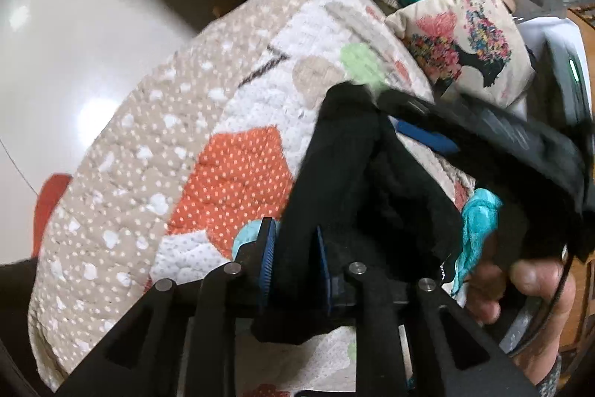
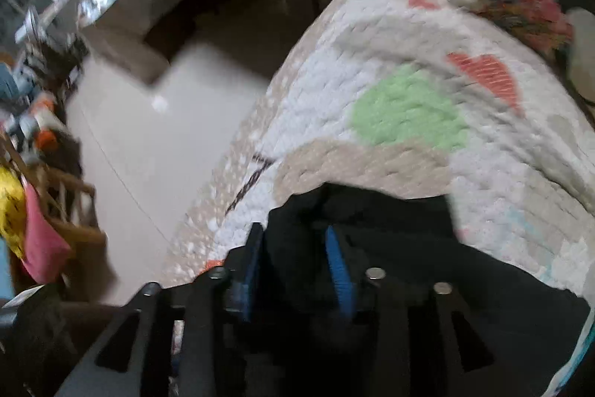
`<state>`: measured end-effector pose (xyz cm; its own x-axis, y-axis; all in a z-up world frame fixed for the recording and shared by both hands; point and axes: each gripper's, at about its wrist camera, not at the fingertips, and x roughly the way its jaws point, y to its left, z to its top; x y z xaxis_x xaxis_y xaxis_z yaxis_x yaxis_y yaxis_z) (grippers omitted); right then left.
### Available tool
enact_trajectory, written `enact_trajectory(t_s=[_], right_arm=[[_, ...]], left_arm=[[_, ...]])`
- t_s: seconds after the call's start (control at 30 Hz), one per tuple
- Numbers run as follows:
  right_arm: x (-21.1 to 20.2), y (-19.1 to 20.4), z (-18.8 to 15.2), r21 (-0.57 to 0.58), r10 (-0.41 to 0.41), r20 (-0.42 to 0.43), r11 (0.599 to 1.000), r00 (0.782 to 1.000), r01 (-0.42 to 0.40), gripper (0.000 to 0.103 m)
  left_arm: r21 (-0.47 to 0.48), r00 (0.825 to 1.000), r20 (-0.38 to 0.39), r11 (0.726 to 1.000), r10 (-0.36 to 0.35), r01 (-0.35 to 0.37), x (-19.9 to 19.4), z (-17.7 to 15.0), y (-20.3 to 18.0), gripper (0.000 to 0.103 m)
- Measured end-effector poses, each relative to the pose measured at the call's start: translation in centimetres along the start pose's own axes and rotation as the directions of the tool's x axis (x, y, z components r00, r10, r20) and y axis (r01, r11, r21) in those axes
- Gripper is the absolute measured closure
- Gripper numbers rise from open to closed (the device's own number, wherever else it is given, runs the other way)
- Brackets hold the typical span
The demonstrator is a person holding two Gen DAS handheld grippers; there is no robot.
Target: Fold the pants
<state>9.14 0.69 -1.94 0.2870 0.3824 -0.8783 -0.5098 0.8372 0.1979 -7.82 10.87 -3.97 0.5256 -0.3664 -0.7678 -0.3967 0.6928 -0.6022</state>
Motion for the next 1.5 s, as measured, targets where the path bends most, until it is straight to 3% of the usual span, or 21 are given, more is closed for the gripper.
enact_trajectory(t_s=[0.07, 0.2, 0.33, 0.47, 0.57, 0.73, 0.93, 1.13, 1.23, 1.37, 1.5], right_arm=[[-3.2, -2.2, -1.6, 0.036, -0.041, 0.067, 0.999, 0.997, 0.039, 0.055], [-6.8, -4.5, -6.1, 0.064, -0.102, 0.121, 0.993, 0.987, 0.094, 0.055], [-6.7, -4.8, -11.6, 0.080, -0.061, 0.133, 0.996, 0.989, 0.050, 0.055], [-4.4, -5.9, -14.8, 0.115, -0.040, 0.096, 0.993, 0.995, 0.028, 0.055], [-4.3, -7.9, -16.7, 0.210, -0.101, 0.130, 0.975, 0.986, 0.072, 0.050], [-7.9, -11.3, -18.8, 0.339, -0.169, 0.223, 0.937, 0.960, 0.087, 0.048], [-11.8, -16.1, -22.8, 0.541, -0.206, 0.311, 0.841, 0.928, 0.005, 0.047], [-12.3, -18.6, -25.2, 0.675, -0.213, 0.319, 0.735, 0.924, -0.064, 0.047], [-11.9, -19.2, -26.3, 0.716, -0.179, 0.334, 0.687, 0.925, -0.126, 0.047], [-10.2, -19.4, -26.7, 0.730, -0.125, 0.335, 0.661, 0.934, -0.173, 0.047], [-8.7, -19.3, -26.5, 0.726, -0.100, 0.329, 0.663, 0.939, -0.183, 0.047]], left_arm=[[0.025, 0.999, 0.049, 0.999, 0.022, -0.024, -1.1, -0.2, -0.4, 0.080], [0.055, 0.993, 0.112, 0.997, 0.044, -0.051, -1.5, 0.3, -1.5, 0.071], [0.123, 0.990, 0.123, 0.989, 0.071, -0.086, 0.4, 0.7, -3.5, 0.070], [0.204, 0.986, 0.114, 0.968, 0.123, -0.145, 2.0, 0.0, -4.7, 0.068], [0.233, 0.980, 0.122, 0.955, 0.159, -0.184, 2.5, -0.5, -4.6, 0.067], [0.239, 0.976, 0.131, 0.950, 0.172, -0.199, 2.6, -0.5, -4.4, 0.067], [0.265, 0.976, 0.136, 0.943, 0.172, -0.204, 2.8, -0.8, -4.7, 0.064], [0.286, 0.979, 0.145, 0.941, 0.143, -0.180, 2.5, -1.1, -4.8, 0.064], [0.311, 0.989, 0.115, 0.943, 0.090, -0.122, 1.7, -1.0, -5.5, 0.064], [0.426, 0.993, 0.115, 0.901, 0.034, -0.081, 1.2, -0.5, -10.5, 0.062], [0.574, 0.999, 0.038, 0.819, 0.002, -0.024, 4.1, -0.3, -17.1, 0.060]])
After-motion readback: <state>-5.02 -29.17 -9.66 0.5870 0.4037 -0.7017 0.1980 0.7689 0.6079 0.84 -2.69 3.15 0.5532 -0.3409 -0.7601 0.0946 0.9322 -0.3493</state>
